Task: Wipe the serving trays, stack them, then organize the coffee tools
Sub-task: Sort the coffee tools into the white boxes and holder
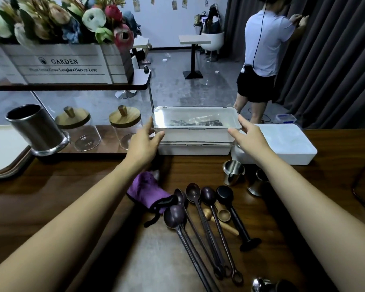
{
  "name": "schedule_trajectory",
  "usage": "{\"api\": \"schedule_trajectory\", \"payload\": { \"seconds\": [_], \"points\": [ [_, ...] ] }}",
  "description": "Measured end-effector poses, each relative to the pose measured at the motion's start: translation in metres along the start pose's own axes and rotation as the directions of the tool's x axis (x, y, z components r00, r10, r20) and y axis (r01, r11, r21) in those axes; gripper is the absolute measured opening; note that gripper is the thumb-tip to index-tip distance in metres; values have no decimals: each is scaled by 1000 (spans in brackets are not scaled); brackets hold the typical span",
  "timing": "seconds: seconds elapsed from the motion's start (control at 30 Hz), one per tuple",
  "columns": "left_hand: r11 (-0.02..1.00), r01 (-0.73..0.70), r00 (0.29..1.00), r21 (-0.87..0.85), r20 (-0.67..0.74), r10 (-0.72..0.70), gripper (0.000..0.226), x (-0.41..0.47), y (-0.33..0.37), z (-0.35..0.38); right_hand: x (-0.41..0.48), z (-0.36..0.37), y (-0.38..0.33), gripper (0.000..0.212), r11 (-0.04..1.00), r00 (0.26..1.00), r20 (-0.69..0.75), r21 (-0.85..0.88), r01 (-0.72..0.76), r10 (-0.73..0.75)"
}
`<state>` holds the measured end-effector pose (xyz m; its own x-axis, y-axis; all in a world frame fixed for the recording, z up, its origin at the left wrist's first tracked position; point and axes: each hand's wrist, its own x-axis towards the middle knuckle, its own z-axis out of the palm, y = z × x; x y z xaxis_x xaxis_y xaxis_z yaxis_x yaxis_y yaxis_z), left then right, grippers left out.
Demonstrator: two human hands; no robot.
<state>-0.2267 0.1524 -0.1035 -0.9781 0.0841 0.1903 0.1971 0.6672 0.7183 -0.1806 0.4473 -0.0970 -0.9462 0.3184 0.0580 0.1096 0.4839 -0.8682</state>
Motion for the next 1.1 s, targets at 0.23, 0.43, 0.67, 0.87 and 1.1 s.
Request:
{"api": "schedule_trajectory", "payload": {
  "seconds": [0.23,0.43,0.67,0.87,1.1],
  "points": [
    [995,-21,998,-101,60,27,71,-24,-12,-3,-8,-5,-7,63,999,999,24,-31,36,-35],
    [992,-37,998,-120,39,42,67,-55,-31,-9,-34,-19,-14,63,998,998,-30,-45,46,-48],
    [986,-72,995,-150,56,81,61,-95,-50,-9,-84,-38,-22,49,996,992,-108,-65,53,-60],
    [979,-114,987,-170,91,131,55,-109,-61,-4,-118,-46,-18,47,993,990,-130,-112,41,-55],
    [983,-130,984,-133,108,145,50,-126,-61,-2,-147,-51,-9,44,992,992,-110,-116,48,-61]
  ]
}}
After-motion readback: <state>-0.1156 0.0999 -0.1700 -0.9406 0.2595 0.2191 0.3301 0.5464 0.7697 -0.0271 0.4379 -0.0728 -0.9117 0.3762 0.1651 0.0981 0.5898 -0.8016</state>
